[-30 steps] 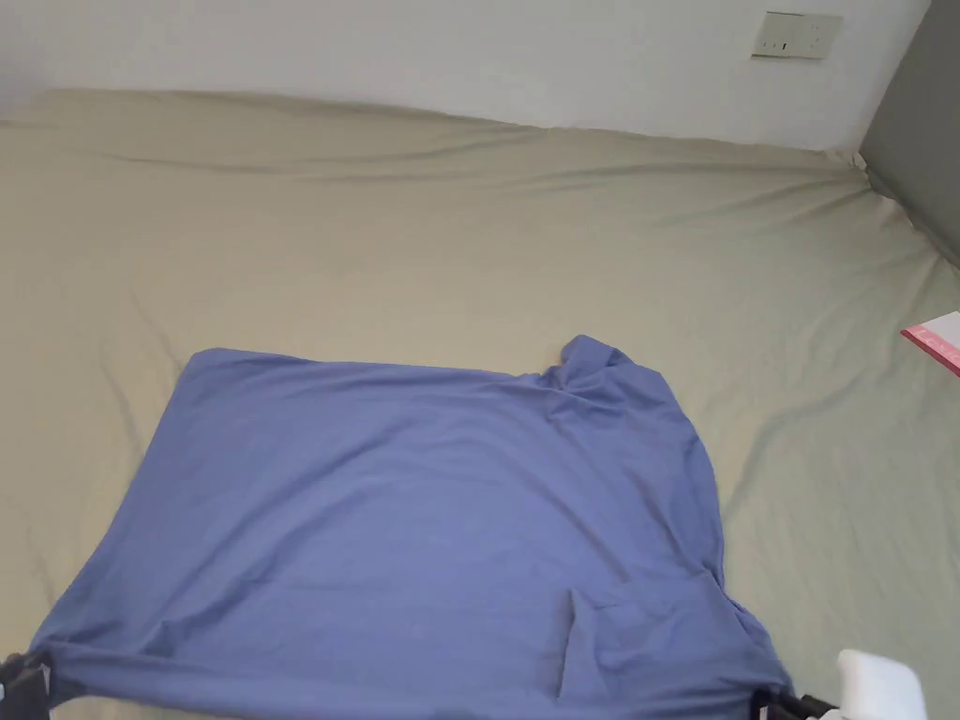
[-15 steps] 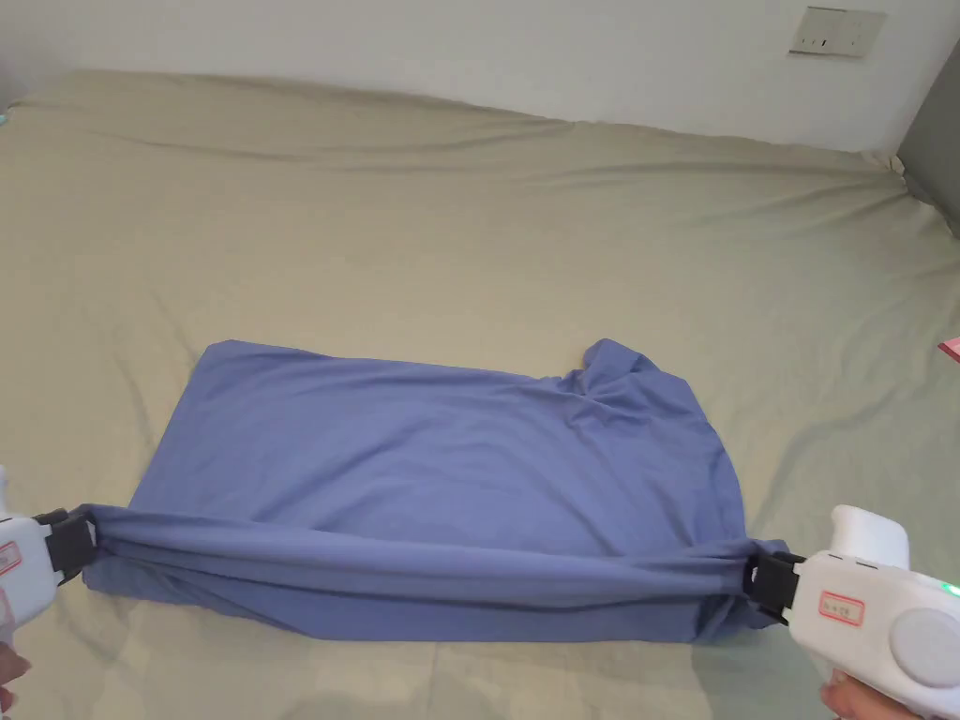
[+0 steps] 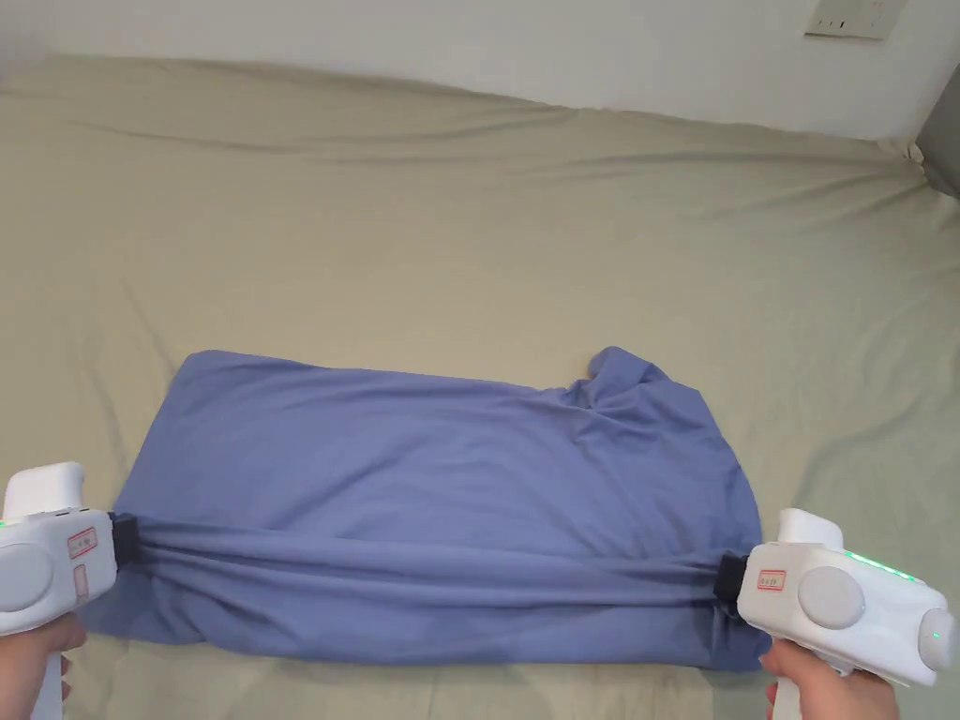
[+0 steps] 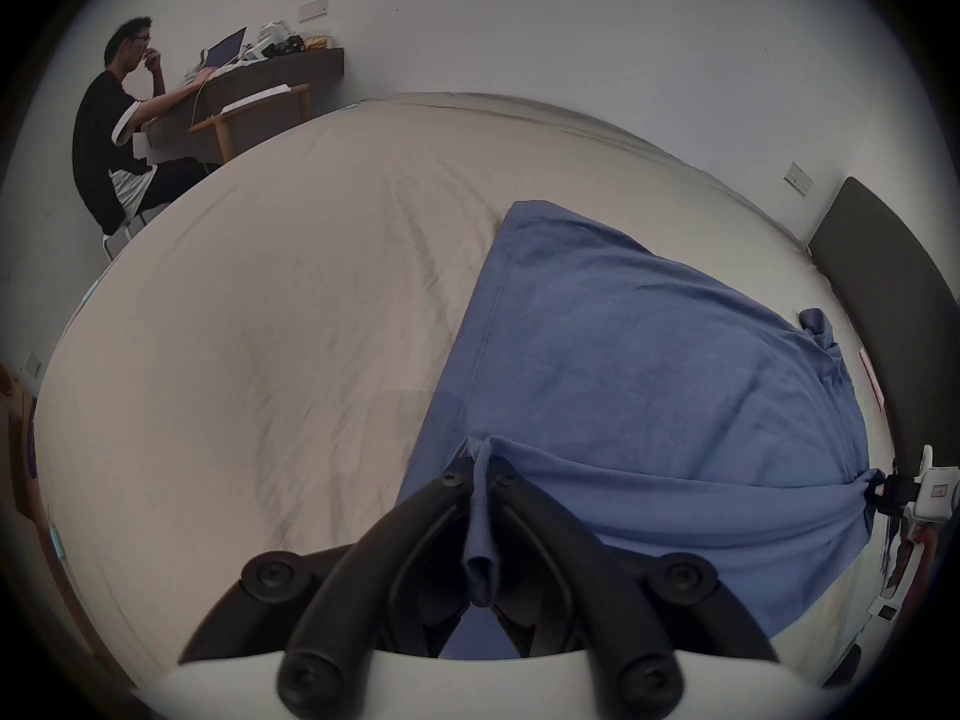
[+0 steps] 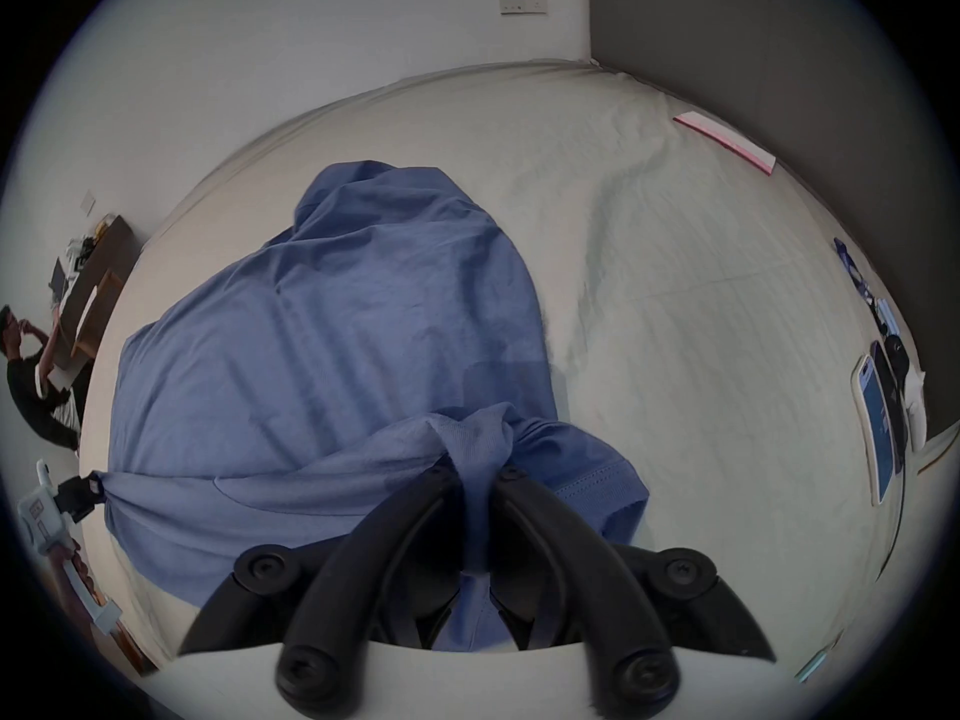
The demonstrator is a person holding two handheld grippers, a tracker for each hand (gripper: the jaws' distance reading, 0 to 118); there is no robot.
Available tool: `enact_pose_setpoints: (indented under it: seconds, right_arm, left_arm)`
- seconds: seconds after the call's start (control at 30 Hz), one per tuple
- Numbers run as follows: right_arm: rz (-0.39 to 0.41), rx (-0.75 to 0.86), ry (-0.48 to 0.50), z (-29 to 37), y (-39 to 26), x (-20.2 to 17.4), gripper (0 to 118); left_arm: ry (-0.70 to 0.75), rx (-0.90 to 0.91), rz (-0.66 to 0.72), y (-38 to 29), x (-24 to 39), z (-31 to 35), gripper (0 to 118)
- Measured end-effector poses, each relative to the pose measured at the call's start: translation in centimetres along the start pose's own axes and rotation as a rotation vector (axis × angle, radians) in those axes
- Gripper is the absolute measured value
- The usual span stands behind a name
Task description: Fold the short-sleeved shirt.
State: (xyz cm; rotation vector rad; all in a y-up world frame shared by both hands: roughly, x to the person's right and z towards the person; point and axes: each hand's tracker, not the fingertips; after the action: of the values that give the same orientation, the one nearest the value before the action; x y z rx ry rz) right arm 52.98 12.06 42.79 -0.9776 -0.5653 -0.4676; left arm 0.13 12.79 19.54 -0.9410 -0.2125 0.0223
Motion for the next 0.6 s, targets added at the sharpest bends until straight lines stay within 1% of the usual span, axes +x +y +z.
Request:
enact_pose_setpoints:
  seconds: [0.03,0.07,0.1,0.13,0.17,0.2,0.27,0.33,0.4,0.47,0.5,0.53,0.6]
  right_arm:
    - [0.001,0.013,-0.004,-0.2,0.1,0.0,31]
    - [0.007,0.037,-0.015,-0.1,0.3,0.0,53]
    - [0.025,0.073,-0.037,0.3,0.5,-0.1,84]
    - [0.037,0.103,-0.009,0.9,0.8,0.0,98]
    - [0.043,0.128,-0.011,1.6,1.2,0.2,102]
    - [0.050,0.172,-0.013,2.7,1.8,0.3,102]
    - [0.083,0.246,-0.014,5.1,3.1,0.1,102]
    - [0.138,0.346,-0.021,8.4,4.1,-0.5,102]
    - [0.197,0.461,-0.015,12.1,4.7,-1.7,102]
    - [0.267,0.579,-0.012,16.1,4.6,-3.1,102]
    - [0.307,0.636,-0.019,18.7,4.0,-4.8,102]
    - [0.344,0.685,-0.023,20.5,3.4,-5.7,102]
    - [0.418,0.742,-0.022,23.4,2.2,-7.3,102]
  left_arm:
    - [0.000,0.008,0.000,0.1,0.1,-0.1,6]
    - [-0.001,0.014,0.003,0.2,0.2,0.0,17]
    - [0.014,0.029,0.007,0.5,0.4,0.3,38]
    - [0.029,0.051,0.013,0.8,0.5,0.8,66]
    - [0.021,0.068,0.022,1.2,0.5,1.4,96]
    - [-0.009,0.093,0.044,1.8,0.6,2.1,118]
    - [-0.062,0.173,0.037,2.7,1.2,4.6,114]
    - [-0.062,0.226,-0.019,4.1,1.9,7.2,114]
    - [-0.057,0.341,-0.064,4.9,3.0,10.6,114]
    - [-0.066,0.464,-0.096,5.3,4.0,14.1,114]
    - [-0.072,0.523,-0.113,5.3,4.6,16.2,114]
    - [-0.072,0.580,-0.124,5.2,5.1,18.0,114]
    - [-0.083,0.667,-0.149,4.6,6.0,21.1,114]
